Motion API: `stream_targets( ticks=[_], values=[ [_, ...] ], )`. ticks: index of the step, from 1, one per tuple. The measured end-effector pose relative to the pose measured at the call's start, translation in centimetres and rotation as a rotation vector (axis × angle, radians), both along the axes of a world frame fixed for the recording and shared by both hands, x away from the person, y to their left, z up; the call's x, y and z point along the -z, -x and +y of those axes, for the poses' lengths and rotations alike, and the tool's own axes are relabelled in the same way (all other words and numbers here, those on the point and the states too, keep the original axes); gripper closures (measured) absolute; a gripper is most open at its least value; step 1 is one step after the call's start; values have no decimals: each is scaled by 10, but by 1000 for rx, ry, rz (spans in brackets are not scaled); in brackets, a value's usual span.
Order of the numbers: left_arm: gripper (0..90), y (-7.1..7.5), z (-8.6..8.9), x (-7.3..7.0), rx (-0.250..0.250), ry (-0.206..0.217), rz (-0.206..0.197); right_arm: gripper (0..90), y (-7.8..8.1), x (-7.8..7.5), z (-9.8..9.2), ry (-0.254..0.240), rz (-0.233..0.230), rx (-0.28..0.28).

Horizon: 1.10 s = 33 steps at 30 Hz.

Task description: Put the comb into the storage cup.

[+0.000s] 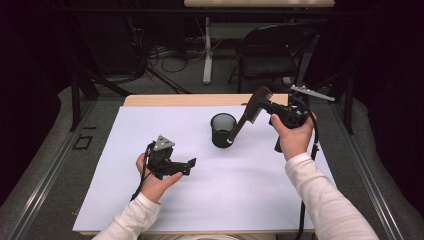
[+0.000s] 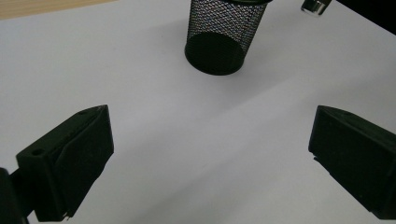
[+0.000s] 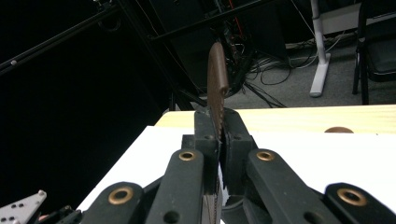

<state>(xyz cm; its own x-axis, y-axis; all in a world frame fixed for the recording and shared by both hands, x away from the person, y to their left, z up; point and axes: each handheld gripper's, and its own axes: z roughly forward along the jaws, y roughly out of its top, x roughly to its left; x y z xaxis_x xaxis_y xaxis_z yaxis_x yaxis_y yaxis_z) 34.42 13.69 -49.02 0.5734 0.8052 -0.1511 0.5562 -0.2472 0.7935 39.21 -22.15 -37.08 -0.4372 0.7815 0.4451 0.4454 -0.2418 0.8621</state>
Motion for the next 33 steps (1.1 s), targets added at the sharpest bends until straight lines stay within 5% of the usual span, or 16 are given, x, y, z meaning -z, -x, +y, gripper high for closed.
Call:
stream_targets(
  ticks=[15, 33],
  values=[
    [3, 0, 1, 0, -1, 4, -2, 875, -11, -22, 10, 25, -26, 13],
    [3, 0, 1, 0, 2, 2, 2, 875, -35, -22, 22, 48, -16, 61]
  ],
)
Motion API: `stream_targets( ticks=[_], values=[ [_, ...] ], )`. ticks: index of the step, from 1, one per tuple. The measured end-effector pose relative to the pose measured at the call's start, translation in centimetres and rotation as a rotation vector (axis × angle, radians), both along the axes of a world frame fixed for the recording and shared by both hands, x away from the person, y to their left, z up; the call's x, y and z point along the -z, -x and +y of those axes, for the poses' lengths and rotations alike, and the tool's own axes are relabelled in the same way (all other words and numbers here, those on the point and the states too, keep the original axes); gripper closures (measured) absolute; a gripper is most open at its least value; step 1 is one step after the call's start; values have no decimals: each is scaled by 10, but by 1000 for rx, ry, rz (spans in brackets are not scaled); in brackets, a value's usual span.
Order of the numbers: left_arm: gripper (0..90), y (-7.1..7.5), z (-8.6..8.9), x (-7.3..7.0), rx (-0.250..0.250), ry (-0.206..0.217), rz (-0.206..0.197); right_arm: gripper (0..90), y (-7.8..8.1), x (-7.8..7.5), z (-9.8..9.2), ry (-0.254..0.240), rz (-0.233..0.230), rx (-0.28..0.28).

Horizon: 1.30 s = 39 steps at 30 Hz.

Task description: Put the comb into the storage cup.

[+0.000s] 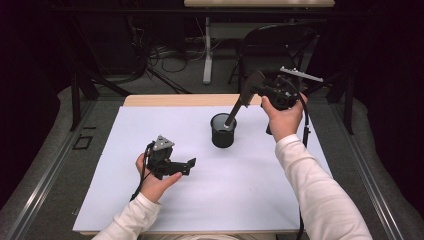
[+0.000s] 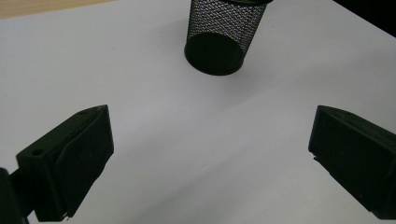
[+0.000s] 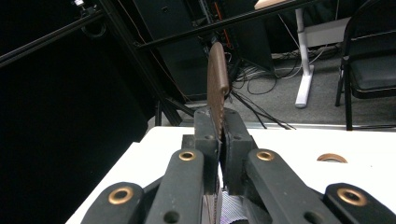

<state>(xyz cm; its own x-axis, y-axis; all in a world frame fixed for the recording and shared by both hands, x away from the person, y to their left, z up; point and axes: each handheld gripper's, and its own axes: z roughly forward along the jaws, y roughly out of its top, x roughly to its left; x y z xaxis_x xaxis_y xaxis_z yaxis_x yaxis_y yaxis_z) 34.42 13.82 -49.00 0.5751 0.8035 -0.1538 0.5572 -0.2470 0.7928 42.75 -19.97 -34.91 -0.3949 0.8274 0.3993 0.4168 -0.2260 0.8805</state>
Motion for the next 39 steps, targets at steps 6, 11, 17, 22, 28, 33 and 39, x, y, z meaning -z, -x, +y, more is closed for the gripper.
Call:
stream_targets(
  ticks=[6, 11, 17, 22, 28, 33, 39],
  values=[
    [3, 0, 0, 0, -3, 2, 0, 875, -6, 1, 4, 15, 4, 18],
    [3, 0, 0, 0, -1, 0, 1, 875, -13, 2, 7, 18, 10, 34],
    [3, -1, 0, 1, -2, 0, 3, 875, -20, 4, 12, 25, 18, 44],
    [3, -1, 0, 1, -3, 2, 2, 875, -25, 7, 16, 26, 27, 59],
    [3, -1, 1, 1, -4, 4, 5, 875, -30, 11, 19, 27, 36, 70],
    [3, -1, 1, 1, -3, 3, 6, 875, -33, 15, 21, 30, 42, 77],
    [3, -1, 1, 1, -5, 2, 5, 876, -36, 18, 24, 37, 50, 82]
  ],
)
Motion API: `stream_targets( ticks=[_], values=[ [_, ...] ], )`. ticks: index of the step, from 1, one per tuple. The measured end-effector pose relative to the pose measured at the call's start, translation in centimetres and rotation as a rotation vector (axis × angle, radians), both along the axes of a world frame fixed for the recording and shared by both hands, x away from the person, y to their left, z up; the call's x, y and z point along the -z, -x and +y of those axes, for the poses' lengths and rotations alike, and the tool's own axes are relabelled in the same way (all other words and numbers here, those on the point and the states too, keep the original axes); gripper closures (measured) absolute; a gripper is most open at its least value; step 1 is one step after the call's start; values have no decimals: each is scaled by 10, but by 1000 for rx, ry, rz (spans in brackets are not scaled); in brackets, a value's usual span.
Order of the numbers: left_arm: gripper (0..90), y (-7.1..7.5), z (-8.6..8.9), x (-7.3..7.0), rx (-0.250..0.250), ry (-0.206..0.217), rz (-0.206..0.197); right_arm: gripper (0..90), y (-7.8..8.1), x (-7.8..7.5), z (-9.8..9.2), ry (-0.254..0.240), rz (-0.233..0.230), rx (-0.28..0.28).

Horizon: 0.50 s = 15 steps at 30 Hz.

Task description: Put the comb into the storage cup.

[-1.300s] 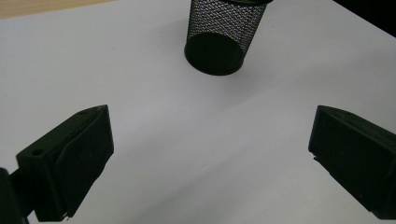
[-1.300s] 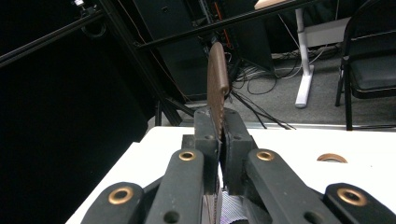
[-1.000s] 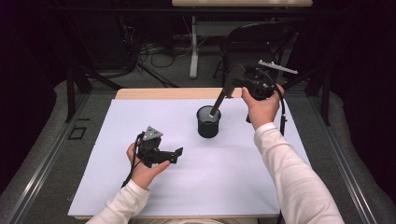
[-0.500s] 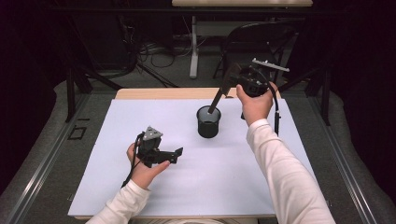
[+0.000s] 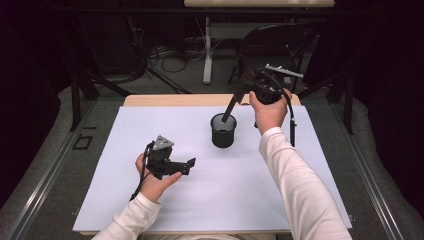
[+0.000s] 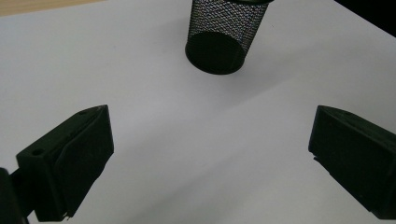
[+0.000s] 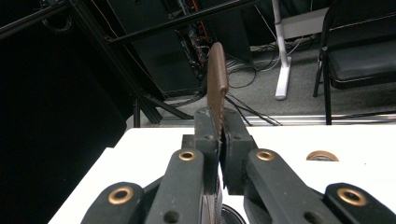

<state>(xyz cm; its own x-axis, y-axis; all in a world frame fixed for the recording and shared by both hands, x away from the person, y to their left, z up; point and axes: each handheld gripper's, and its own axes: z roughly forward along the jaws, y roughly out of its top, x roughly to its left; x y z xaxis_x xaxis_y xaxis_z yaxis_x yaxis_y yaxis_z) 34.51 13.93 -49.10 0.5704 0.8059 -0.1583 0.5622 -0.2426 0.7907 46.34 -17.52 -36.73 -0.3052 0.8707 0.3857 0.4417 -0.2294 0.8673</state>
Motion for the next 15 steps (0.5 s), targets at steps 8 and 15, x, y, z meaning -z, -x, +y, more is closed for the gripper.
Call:
stream_targets(
  ticks=[8, 15],
  values=[
    [3, 0, 0, 0, 1, 0, 2, 875, -3, 4, 6, 7, 8, 1],
    [4, 0, 0, 0, 2, 3, 4, 875, -7, 11, 10, 14, 21, 5]
  ],
)
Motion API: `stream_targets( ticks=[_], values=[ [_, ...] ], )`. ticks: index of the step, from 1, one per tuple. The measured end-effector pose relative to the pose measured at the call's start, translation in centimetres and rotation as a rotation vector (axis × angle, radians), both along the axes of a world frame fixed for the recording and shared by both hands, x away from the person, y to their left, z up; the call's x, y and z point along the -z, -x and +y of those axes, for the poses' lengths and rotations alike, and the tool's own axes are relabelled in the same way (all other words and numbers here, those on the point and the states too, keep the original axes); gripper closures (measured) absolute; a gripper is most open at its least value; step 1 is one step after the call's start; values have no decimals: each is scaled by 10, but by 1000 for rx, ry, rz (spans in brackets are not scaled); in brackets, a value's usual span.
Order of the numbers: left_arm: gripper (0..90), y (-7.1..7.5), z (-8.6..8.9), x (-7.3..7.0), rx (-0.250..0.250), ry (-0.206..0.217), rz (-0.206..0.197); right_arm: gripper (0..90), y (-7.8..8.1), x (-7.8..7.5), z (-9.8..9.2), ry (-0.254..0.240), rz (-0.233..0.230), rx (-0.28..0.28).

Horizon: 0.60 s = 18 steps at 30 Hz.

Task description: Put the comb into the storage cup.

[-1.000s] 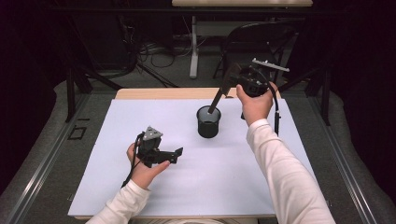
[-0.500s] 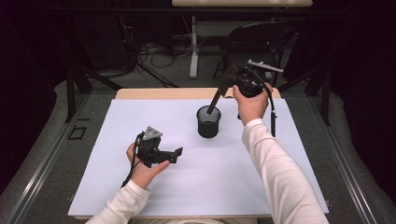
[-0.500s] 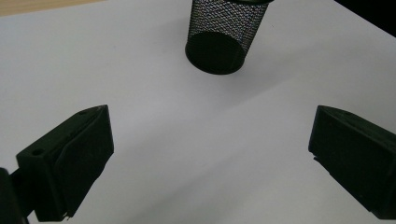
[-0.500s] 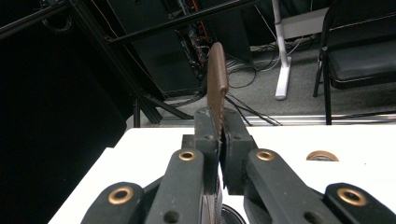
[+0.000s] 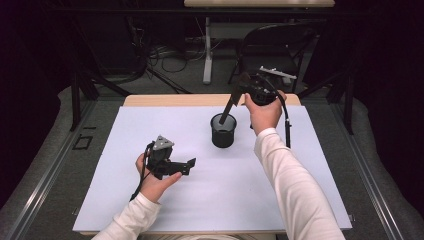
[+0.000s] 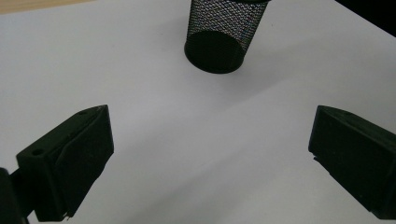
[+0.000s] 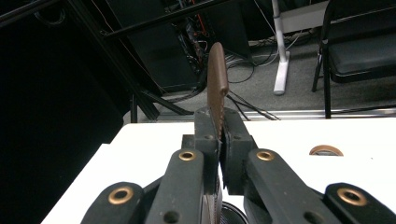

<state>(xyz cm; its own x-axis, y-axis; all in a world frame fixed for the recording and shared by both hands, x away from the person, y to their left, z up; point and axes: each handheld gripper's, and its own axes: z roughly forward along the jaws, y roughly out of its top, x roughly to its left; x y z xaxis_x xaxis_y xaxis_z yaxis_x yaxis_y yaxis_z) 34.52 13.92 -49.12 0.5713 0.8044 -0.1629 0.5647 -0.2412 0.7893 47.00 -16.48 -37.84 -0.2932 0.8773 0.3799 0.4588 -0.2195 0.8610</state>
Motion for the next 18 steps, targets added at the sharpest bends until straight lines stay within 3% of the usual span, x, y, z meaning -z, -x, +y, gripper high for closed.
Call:
stream_targets(
  ticks=[18],
  values=[
    [3, 0, 1, 0, -2, 3, 0, 875, -5, 21, 11, 17, 43, -3]
  ],
)
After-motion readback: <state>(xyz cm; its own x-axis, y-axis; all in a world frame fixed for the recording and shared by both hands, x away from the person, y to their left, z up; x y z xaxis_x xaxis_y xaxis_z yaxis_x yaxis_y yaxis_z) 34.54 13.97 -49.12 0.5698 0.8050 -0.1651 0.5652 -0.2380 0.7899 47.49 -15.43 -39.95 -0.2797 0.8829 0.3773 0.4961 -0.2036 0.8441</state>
